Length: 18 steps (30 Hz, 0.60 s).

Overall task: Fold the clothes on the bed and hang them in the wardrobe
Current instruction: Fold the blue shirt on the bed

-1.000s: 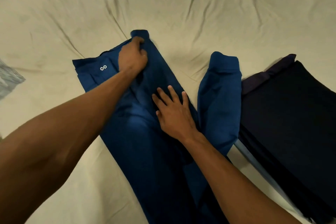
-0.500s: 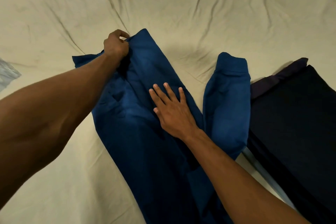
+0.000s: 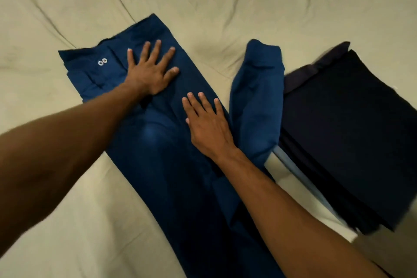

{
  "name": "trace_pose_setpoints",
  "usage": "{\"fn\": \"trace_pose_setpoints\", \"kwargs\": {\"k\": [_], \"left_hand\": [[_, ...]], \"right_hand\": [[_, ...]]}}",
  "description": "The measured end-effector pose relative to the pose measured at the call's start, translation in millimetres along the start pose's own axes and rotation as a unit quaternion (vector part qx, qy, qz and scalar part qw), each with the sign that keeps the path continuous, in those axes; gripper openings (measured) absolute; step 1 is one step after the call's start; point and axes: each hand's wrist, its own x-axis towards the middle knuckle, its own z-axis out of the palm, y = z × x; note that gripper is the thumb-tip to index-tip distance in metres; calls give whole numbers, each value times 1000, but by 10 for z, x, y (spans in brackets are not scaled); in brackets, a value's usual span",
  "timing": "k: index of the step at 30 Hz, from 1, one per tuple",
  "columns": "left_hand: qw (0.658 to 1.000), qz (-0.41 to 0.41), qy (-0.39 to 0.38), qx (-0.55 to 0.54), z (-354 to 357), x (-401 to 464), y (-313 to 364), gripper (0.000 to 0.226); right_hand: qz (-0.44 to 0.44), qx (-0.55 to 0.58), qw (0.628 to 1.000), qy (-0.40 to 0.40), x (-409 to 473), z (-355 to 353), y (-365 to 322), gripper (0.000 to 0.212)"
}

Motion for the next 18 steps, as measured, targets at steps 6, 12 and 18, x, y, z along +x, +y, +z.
{"fn": "trace_pose_setpoints", "kwargs": {"k": [6,12,18], "left_hand": [[986,107,124,-38,-248,-538,864,60],[873,433,173,141,-232,-1103,1807,90],[857,416,270,139,-530,-1371,1884,26]], "right_hand": [[99,160,932,310,-873,-487,146,32],[281,258,860,337,-1965,-417,218,26],[317,292,891,142,-2619,-253,-64,37]]}}
